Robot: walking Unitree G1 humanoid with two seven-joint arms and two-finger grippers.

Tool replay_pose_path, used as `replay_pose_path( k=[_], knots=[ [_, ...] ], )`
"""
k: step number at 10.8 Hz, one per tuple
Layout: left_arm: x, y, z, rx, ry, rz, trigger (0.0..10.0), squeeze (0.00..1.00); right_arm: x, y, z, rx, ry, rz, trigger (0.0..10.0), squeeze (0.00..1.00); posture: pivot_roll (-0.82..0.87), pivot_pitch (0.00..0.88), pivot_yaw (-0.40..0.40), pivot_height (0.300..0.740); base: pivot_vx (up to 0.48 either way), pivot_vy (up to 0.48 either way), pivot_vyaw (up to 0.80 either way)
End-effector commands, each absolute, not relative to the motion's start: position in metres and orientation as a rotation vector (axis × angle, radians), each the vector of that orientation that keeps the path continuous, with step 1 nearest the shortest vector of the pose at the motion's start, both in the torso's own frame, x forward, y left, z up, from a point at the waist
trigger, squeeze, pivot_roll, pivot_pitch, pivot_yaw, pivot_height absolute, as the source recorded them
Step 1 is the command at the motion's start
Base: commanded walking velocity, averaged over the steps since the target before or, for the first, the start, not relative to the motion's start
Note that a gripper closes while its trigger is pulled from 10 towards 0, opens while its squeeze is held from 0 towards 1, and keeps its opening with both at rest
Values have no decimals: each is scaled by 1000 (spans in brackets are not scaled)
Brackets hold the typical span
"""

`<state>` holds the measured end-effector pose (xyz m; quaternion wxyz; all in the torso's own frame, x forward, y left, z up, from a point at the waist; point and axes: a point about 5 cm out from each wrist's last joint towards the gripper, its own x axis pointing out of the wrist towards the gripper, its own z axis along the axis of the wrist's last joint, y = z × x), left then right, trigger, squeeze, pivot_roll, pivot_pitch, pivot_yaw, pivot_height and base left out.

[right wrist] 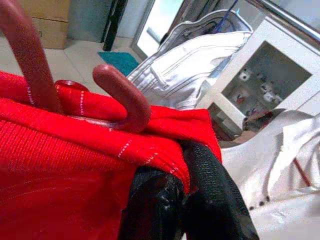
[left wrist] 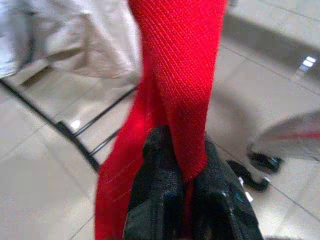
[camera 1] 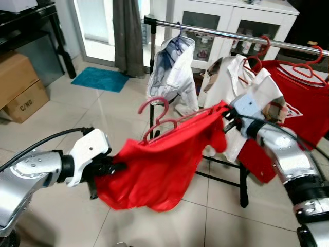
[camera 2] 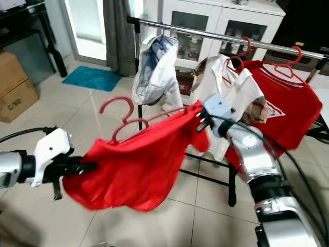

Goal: Hang hanger

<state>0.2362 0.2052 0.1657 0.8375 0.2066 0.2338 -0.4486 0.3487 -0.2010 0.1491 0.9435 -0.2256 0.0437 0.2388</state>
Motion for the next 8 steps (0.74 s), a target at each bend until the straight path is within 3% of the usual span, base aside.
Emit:
replay_pose_path(
  k=[1,2,3,4,5,8],
  knots=[
    [239,244,152,430,641,-679,0,0,350,-273,174,-480,100,153,0,0,-48,0,-41,740,0,0,0],
    [242,248,151,392,631,-600,0,0,350,-277,181,-509,62,136,0,0,-48,0,-41,740,0,0,0],
    [236,244,149,326,626,-679,0,0,344,-257,190,-596,-26,399,0,0,-48,0,-44,740,0,0,0],
    [235,242,149,313,614,-720,0,0,340,-249,188,-637,-25,523,0,0,-50,0,-46,740,0,0,0],
    [229,234,155,278,570,-890,0,0,323,-236,173,-684,106,854,0,0,-54,0,-50,740,0,0,0],
    [223,242,165,239,613,-1047,0,0,298,-241,153,-641,410,1230,0,0,-58,0,-54,740,0,0,0]
  ],
)
